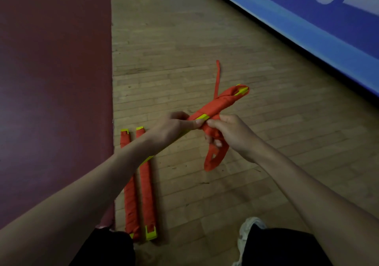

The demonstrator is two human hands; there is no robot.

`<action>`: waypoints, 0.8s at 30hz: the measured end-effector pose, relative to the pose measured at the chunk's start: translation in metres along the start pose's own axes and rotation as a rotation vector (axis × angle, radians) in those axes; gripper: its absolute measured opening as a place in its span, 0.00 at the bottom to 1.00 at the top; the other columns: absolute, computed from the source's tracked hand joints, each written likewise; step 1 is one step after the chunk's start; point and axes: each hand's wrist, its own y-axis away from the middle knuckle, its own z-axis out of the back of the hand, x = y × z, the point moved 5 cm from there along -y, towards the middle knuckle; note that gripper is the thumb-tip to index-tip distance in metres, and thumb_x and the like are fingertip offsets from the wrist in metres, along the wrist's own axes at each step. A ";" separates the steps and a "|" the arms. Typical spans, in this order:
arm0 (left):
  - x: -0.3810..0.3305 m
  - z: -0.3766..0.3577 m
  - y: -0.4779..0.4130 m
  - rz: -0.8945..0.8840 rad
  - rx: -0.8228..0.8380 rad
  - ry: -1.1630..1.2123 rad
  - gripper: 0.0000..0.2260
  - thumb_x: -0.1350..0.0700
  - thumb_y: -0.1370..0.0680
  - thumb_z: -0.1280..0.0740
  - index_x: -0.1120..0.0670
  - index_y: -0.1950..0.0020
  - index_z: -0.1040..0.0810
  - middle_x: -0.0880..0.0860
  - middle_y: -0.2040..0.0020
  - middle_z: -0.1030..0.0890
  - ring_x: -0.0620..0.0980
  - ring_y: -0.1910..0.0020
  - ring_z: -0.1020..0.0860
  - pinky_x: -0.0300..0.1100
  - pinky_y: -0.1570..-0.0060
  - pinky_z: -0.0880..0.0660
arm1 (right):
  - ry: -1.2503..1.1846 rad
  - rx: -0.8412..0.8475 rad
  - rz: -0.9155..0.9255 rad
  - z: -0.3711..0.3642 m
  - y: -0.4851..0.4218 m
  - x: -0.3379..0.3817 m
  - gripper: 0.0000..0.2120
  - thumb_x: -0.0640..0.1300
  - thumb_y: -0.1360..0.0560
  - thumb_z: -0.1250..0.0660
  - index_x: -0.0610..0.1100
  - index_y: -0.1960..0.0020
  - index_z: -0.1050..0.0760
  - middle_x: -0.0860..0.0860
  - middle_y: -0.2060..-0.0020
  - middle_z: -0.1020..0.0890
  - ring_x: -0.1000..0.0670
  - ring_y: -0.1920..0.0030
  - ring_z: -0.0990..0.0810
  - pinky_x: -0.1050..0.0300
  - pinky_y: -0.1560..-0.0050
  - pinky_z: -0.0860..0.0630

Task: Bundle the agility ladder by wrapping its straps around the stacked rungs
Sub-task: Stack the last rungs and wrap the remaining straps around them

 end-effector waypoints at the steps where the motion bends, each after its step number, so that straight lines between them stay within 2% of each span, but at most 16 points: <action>1: -0.002 0.000 0.000 -0.023 -0.005 0.002 0.05 0.51 0.25 0.29 0.52 0.58 0.19 0.43 0.68 0.23 0.39 0.67 0.28 0.28 0.71 0.34 | -0.017 0.000 0.007 0.001 0.000 0.003 0.18 0.36 0.20 0.45 0.41 0.66 0.25 0.45 0.73 0.23 0.54 0.77 0.32 0.58 0.70 0.33; 3: -0.005 0.000 0.001 -0.058 -0.026 -0.032 0.07 0.49 0.25 0.29 0.52 0.56 0.18 0.42 0.69 0.23 0.38 0.69 0.29 0.29 0.70 0.35 | -0.046 -0.036 0.007 0.003 -0.002 0.004 0.21 0.40 0.20 0.46 0.39 0.69 0.27 0.46 0.76 0.25 0.53 0.78 0.34 0.56 0.70 0.35; 6: -0.003 -0.001 0.002 -0.120 -0.083 -0.168 0.13 0.47 0.26 0.28 0.57 0.50 0.18 0.49 0.62 0.23 0.41 0.65 0.29 0.31 0.69 0.36 | -0.069 -0.134 -0.052 0.004 -0.008 -0.006 0.23 0.52 0.19 0.41 0.39 0.68 0.27 0.46 0.77 0.26 0.53 0.80 0.36 0.59 0.74 0.36; 8: -0.005 0.000 0.003 -0.161 -0.122 -0.258 0.13 0.46 0.28 0.26 0.55 0.52 0.19 0.48 0.65 0.26 0.38 0.69 0.31 0.31 0.69 0.36 | -0.126 -0.138 -0.082 0.003 -0.011 -0.012 0.22 0.52 0.20 0.38 0.40 0.68 0.26 0.47 0.78 0.28 0.53 0.81 0.37 0.59 0.75 0.37; 10: -0.008 0.003 0.005 -0.171 -0.104 -0.306 0.13 0.47 0.29 0.25 0.53 0.51 0.20 0.48 0.63 0.24 0.38 0.67 0.28 0.30 0.67 0.33 | -0.181 -0.117 -0.075 0.004 -0.013 -0.012 0.22 0.49 0.20 0.38 0.40 0.71 0.27 0.45 0.78 0.28 0.52 0.81 0.38 0.58 0.74 0.38; 12: -0.008 0.006 0.008 -0.128 0.049 -0.206 0.14 0.50 0.28 0.26 0.53 0.46 0.21 0.52 0.57 0.19 0.43 0.63 0.22 0.34 0.62 0.27 | -0.224 -0.073 -0.038 0.007 -0.012 -0.006 0.22 0.48 0.21 0.38 0.39 0.70 0.29 0.43 0.77 0.29 0.53 0.81 0.39 0.59 0.74 0.39; 13: -0.006 0.007 0.011 -0.074 0.172 -0.088 0.14 0.51 0.26 0.27 0.54 0.43 0.22 0.55 0.54 0.18 0.45 0.64 0.20 0.36 0.64 0.24 | -0.242 -0.035 -0.023 0.009 -0.010 -0.003 0.21 0.48 0.21 0.38 0.39 0.69 0.30 0.44 0.78 0.30 0.53 0.81 0.40 0.59 0.75 0.40; 14: -0.003 0.006 0.014 0.000 0.298 0.023 0.15 0.48 0.24 0.30 0.55 0.42 0.23 0.57 0.53 0.17 0.47 0.66 0.19 0.39 0.66 0.23 | -0.257 0.005 -0.010 0.010 -0.009 -0.001 0.20 0.49 0.21 0.38 0.39 0.68 0.30 0.47 0.79 0.30 0.53 0.80 0.40 0.59 0.75 0.40; 16: 0.006 0.006 0.021 0.182 0.521 0.158 0.25 0.38 0.24 0.39 0.58 0.42 0.23 0.60 0.52 0.16 0.53 0.66 0.18 0.43 0.65 0.21 | -0.286 0.067 0.006 0.013 -0.005 0.003 0.19 0.52 0.24 0.38 0.39 0.67 0.30 0.48 0.80 0.31 0.53 0.80 0.40 0.59 0.75 0.39; 18: 0.015 0.006 0.024 0.325 0.669 0.273 0.33 0.34 0.24 0.47 0.61 0.45 0.21 0.62 0.55 0.17 0.56 0.66 0.18 0.44 0.64 0.21 | -0.312 0.097 0.015 0.014 -0.003 0.004 0.18 0.53 0.26 0.38 0.41 0.69 0.29 0.48 0.79 0.30 0.52 0.79 0.39 0.58 0.74 0.38; 21: 0.020 0.005 0.025 0.386 0.757 0.383 0.35 0.36 0.24 0.51 0.63 0.51 0.17 0.60 0.63 0.19 0.55 0.69 0.20 0.44 0.64 0.21 | -0.293 0.121 0.024 0.012 -0.001 0.005 0.18 0.53 0.25 0.39 0.38 0.65 0.30 0.48 0.78 0.29 0.53 0.79 0.38 0.60 0.74 0.35; 24: 0.021 0.003 0.024 0.378 0.776 0.420 0.33 0.36 0.24 0.49 0.62 0.50 0.17 0.56 0.66 0.24 0.50 0.70 0.26 0.41 0.67 0.26 | -0.278 0.129 0.019 0.013 -0.003 0.003 0.19 0.54 0.26 0.39 0.40 0.65 0.29 0.47 0.77 0.27 0.52 0.78 0.36 0.61 0.74 0.33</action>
